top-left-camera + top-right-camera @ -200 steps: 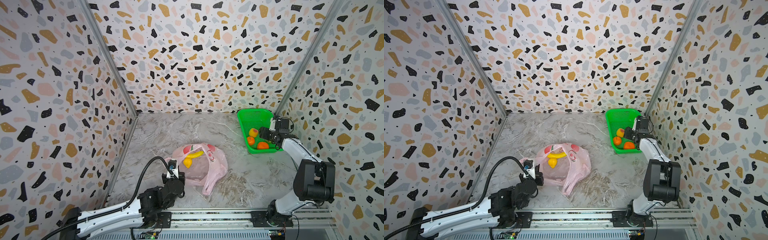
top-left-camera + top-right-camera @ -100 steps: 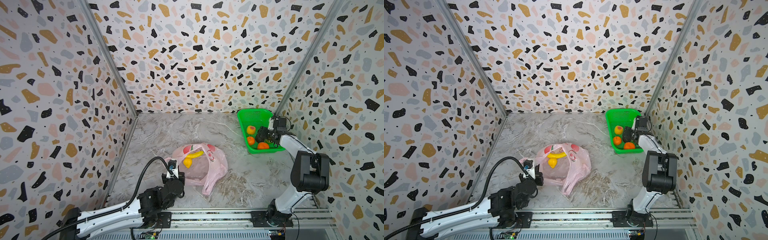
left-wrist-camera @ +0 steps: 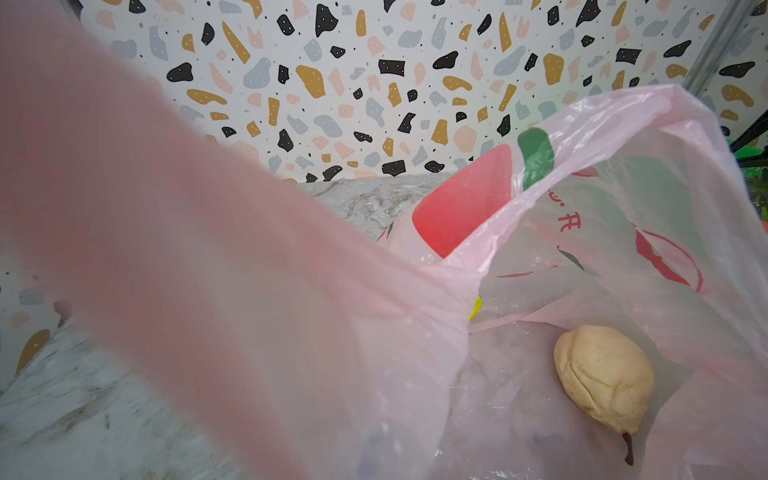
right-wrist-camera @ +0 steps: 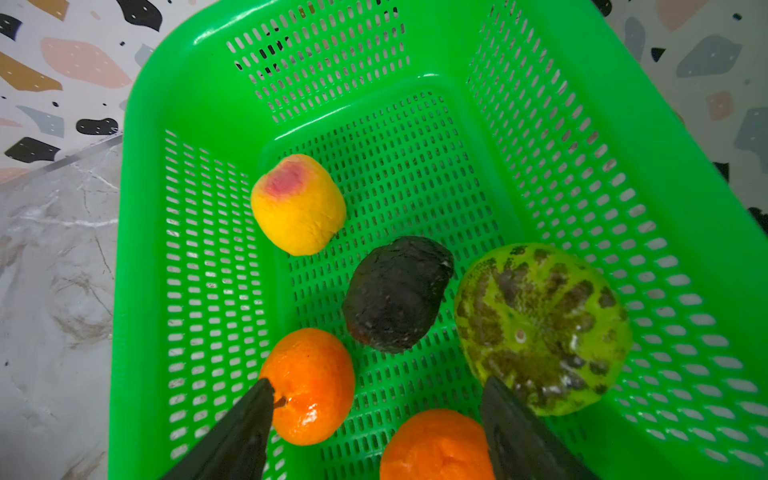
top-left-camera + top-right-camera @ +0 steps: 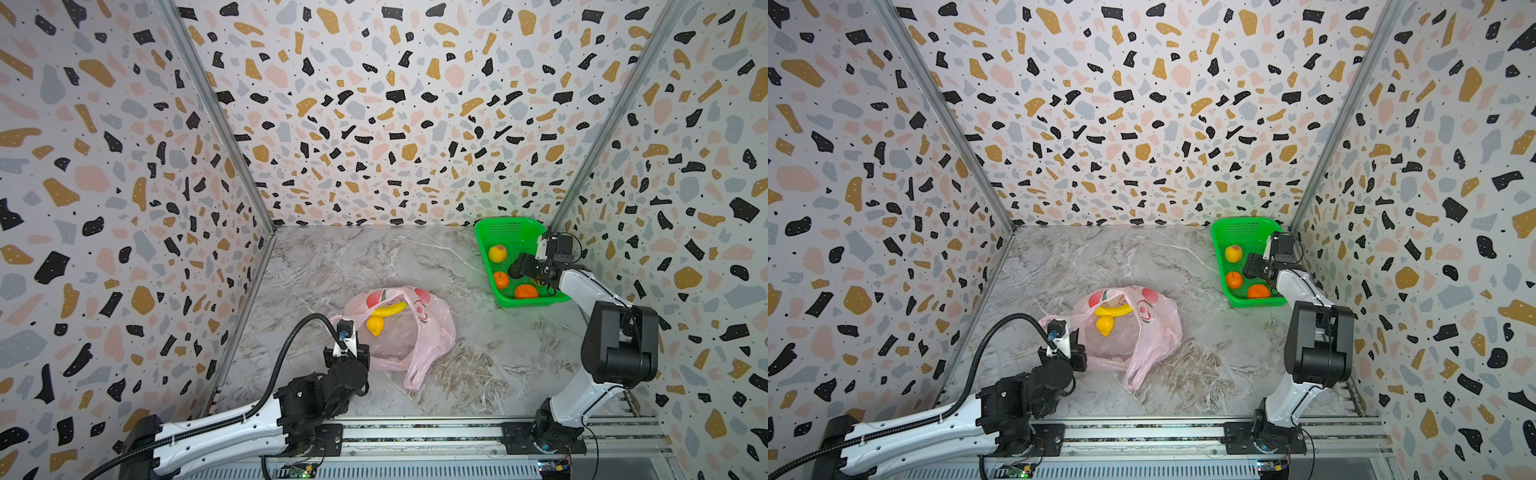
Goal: Untie the knot of the plastic bag and take out the fruit
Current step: 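Raise the empty right gripper from the basket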
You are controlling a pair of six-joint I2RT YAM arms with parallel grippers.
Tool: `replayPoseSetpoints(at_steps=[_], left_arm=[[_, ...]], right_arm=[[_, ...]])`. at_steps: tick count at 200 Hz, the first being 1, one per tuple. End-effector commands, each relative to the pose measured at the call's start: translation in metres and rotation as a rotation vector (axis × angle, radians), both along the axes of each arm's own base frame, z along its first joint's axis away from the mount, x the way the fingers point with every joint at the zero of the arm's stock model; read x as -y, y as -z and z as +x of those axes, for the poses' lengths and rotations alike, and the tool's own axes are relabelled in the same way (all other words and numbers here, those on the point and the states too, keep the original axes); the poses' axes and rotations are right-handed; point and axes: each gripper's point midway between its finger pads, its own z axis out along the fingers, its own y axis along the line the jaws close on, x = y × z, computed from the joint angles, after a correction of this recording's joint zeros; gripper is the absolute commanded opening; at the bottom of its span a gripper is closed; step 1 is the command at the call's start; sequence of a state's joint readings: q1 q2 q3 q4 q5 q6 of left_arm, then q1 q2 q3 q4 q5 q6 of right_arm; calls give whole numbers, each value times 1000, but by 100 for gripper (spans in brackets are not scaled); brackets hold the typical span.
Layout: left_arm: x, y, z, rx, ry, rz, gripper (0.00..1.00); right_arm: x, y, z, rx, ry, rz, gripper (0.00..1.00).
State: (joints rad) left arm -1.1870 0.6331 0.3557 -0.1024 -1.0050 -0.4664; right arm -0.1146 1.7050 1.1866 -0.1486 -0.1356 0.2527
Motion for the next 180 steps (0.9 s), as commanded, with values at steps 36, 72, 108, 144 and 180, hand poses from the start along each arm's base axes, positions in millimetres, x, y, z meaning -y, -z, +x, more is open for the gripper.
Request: replayPoseSetpoints(at_steps=[36,72,108,144,180], left_arm=[[-2,-3,0,18,-16,-22,0],[-1,-4,0,19,-15,-30,0],[0,-7,1,22,-8,-34,0],[2,-12,1,32,-2,-43,0],[5,-17,1,38,6,-51,0]], right_arm=[[-69,-58,-38,105,-167,58,80],[-145,-74,-100,111,-375,103,80],[-213,-104,-165,148,-584,184,84],[-286,-129,-226,122,-785,252,84],[-347,-142,-269,77,-938,259,84]])
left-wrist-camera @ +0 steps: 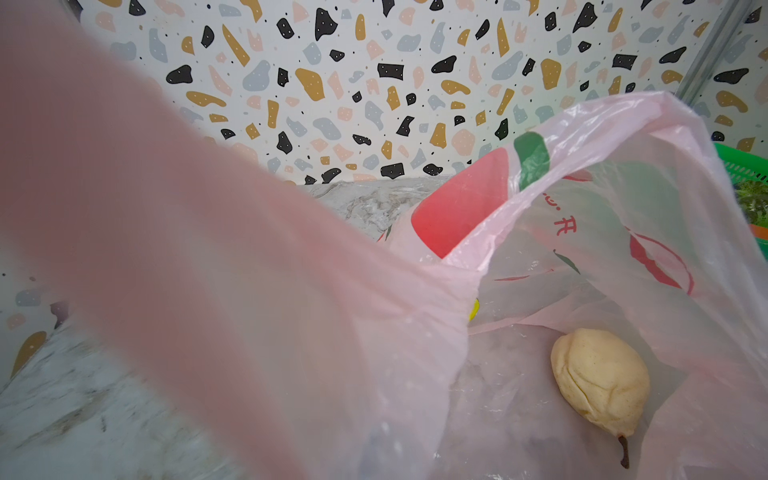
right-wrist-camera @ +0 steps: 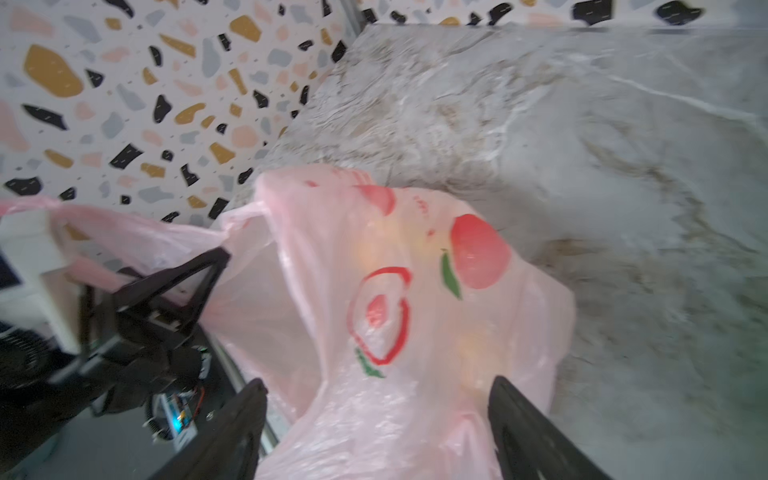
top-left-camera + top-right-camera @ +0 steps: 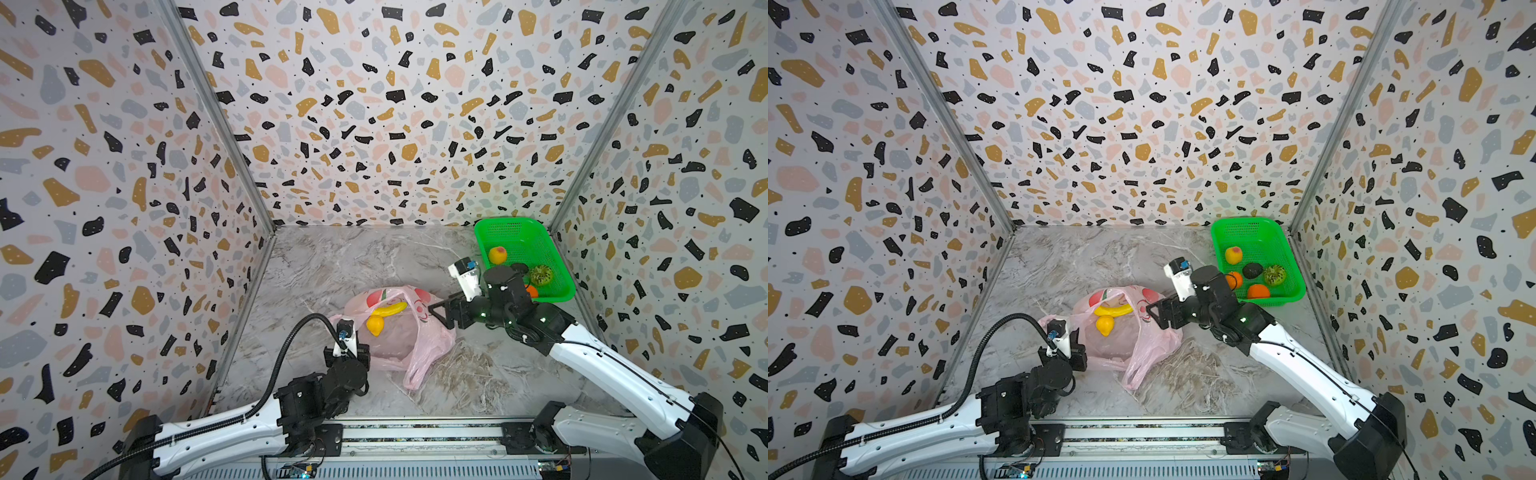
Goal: Untie the knot of the plastic bag and take out the fruit
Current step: 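Move the open right gripper over the bag mouth and lower it inside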
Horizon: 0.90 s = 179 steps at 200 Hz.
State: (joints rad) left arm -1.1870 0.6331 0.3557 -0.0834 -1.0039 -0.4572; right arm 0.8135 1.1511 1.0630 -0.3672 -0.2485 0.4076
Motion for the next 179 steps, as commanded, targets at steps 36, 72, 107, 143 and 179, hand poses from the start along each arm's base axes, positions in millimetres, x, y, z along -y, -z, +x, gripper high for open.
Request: replayPoseSetpoints(at_steps=[36,72,107,143,179], left_arm=[[5,-17,1,35,10,-43,0],[5,-19,1,38,12,-48,0],[4,-21,0,43,15,-52,0],[1,-23,0,48,9,-45,0],[-1,-21,-1,46,12,-47,0]], right_arm=[[-61,-16,-38,-44,-114,-21,84],[-88,3,-47,-60,-174,-53,83],[-96,30,-39,11,-159,-130,81],[-80,67,-22,40,-83,-315,81],[-44,98,-4,88,-5,-550,81]])
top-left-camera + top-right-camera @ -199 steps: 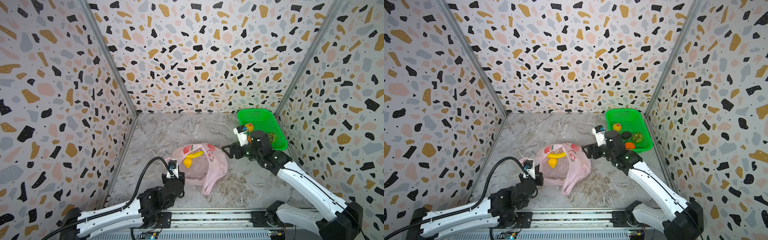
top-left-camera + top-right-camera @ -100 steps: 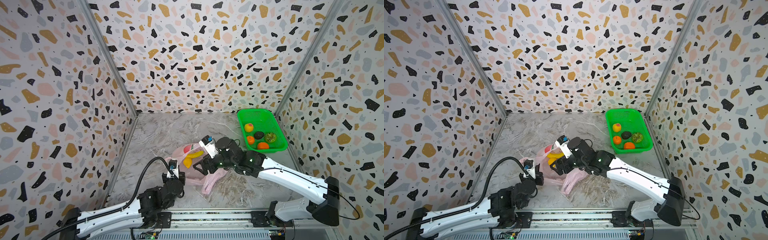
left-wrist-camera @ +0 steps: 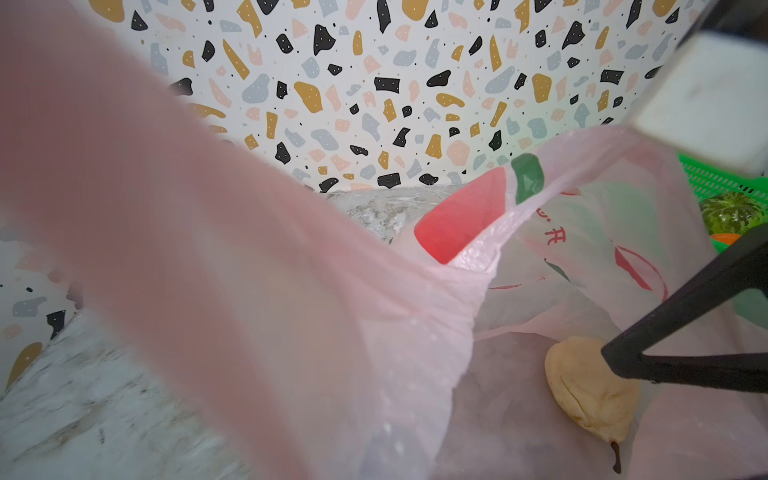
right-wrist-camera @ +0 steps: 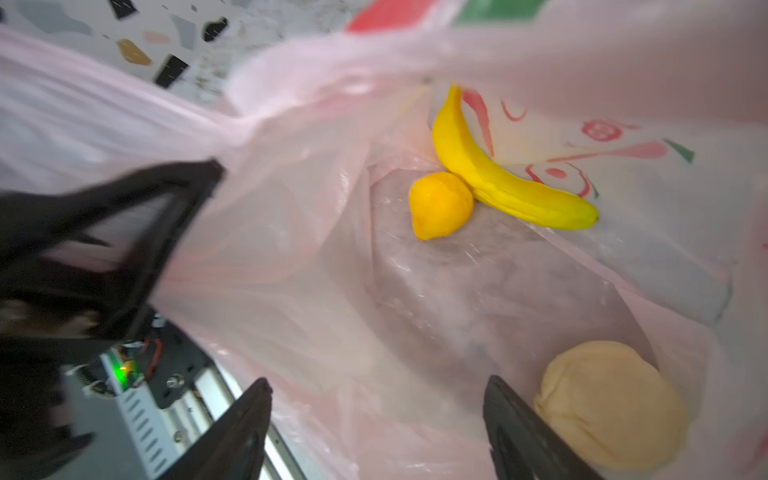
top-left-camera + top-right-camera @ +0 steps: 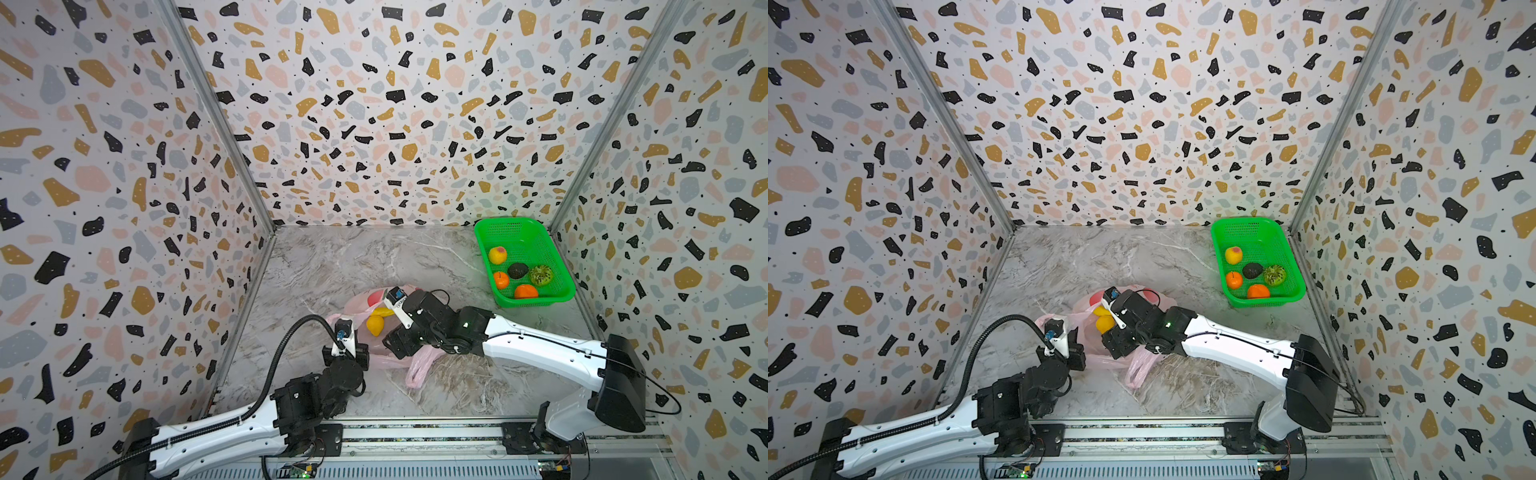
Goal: Untie the knot of the plastic bag and take out the fruit
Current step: 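Move the open right gripper over the bag mouth and lower it inside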
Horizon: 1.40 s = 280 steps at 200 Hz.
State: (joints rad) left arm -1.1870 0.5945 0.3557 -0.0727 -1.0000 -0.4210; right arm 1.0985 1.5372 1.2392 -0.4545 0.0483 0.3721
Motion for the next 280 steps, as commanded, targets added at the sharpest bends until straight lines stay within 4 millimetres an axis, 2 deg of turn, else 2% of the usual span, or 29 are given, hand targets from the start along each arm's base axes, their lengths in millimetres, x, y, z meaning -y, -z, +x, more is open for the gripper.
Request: replayPoseSetpoints(at_steps=[1,19,33,72,127,148,169,218,280], left_arm=[[1,-12,0,23,0,-37,0],[2,-10,0,19,4,-39,0],[2,-11,0,19,6,-39,0],[4,-13,0,19,12,-42,0],[9,-21,1,26,27,-44,0],[12,-22,1,25,35,-44,0],[14,-20,1,22,44,-44,0],[12,-18,0,20,48,-31,0],[12,-12,-1,12,54,-27,0]], right_arm=[[35,11,18,97,61,-186,81],[58,19,30,153,103,-294,81],[71,17,36,201,122,-347,81],[88,10,37,335,99,-411,82],[68,15,-1,373,-73,-344,83],[62,18,-7,370,-108,-332,83],[57,27,-4,366,-131,-359,82],[26,38,8,276,-221,-379,81],[2,27,34,142,-237,-390,81]])
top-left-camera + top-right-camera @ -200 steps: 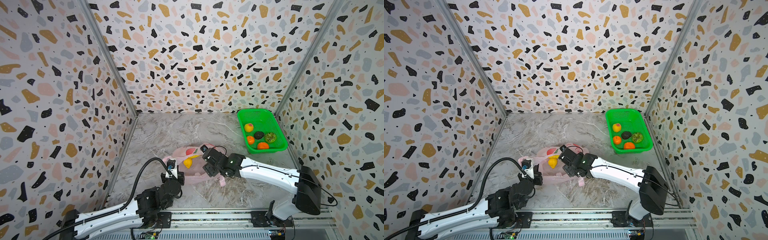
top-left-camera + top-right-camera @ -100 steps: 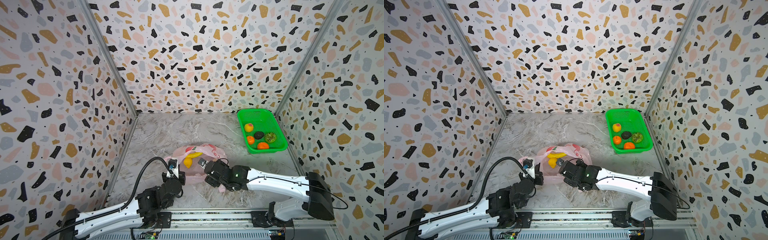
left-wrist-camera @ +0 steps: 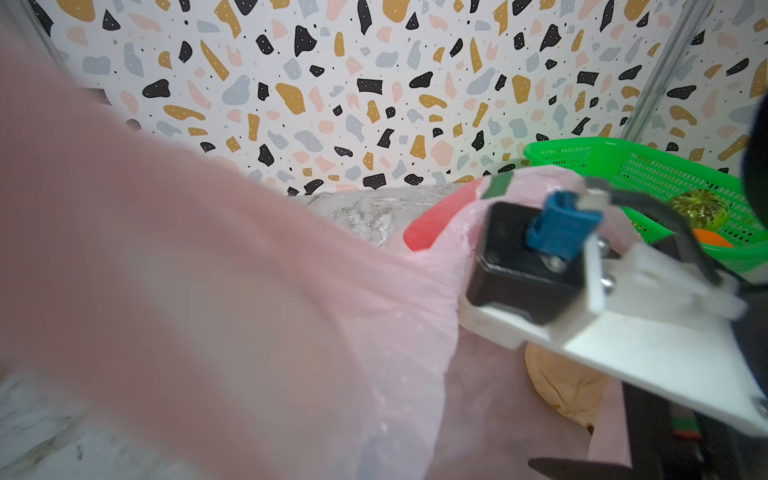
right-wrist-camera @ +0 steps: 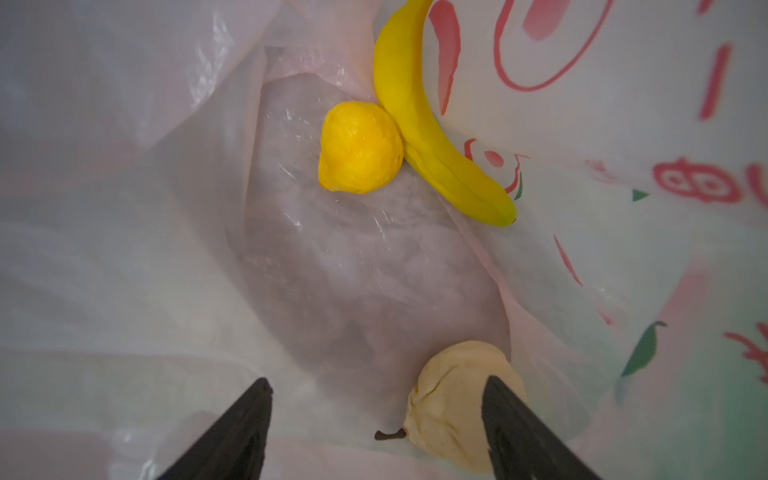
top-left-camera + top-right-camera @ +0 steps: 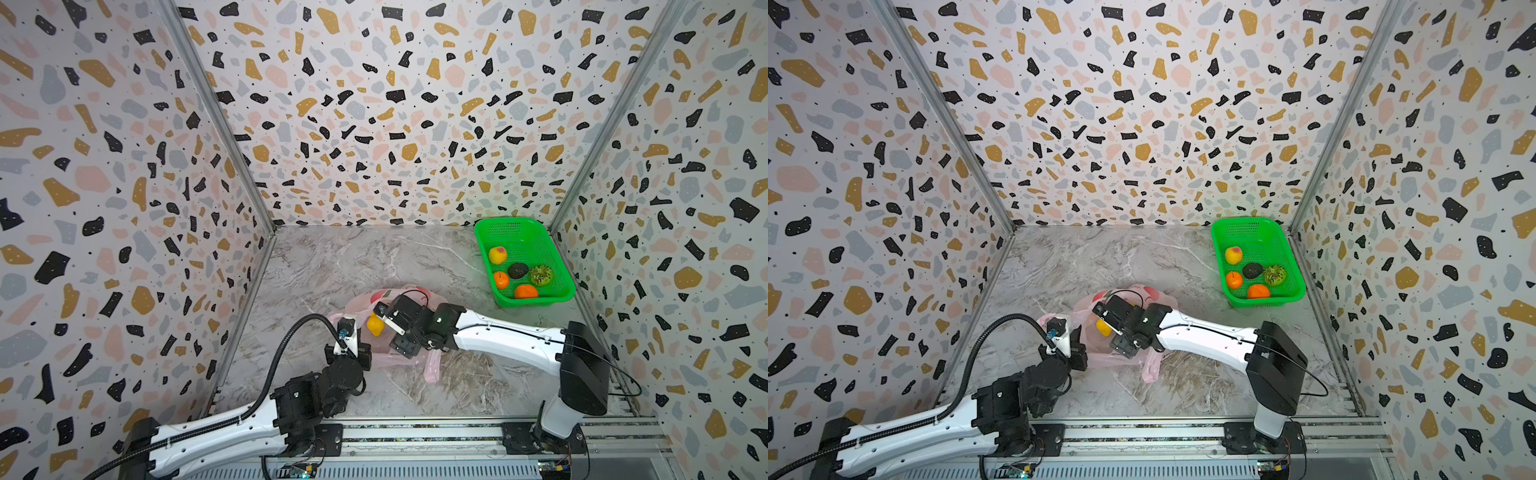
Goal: Untie the knot of the plastic bag and take out the fruit
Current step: 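Move the open right gripper over the bag mouth and lower it inside, then lower the right gripper deeper into the bag toward the yellow lemon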
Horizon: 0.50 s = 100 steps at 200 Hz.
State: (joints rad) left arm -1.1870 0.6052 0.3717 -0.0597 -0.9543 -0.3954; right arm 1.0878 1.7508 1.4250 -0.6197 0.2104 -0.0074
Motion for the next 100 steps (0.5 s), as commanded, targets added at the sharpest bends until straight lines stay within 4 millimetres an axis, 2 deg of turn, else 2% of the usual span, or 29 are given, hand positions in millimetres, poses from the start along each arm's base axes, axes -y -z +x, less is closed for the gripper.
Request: replayPoseSetpoints(at_steps=[1,17,38,63,100], left_arm=[[2,-8,0,16,7,-28,0],[2,-8,0,17,8,-29,0],[2,-9,0,18,5,-32,0],[-2,-11,-1,22,-5,-45,0],[-2,-15,-1,26,-5,-71,0]], right_arm=[[1,-8,-1,-60,-16,-26,81],[-3,-5,5,-63,-1,-15,81],[-1,9,8,-53,37,-3,80],[6,23,2,-31,68,48,80],[25,49,-15,-37,106,28,80]])
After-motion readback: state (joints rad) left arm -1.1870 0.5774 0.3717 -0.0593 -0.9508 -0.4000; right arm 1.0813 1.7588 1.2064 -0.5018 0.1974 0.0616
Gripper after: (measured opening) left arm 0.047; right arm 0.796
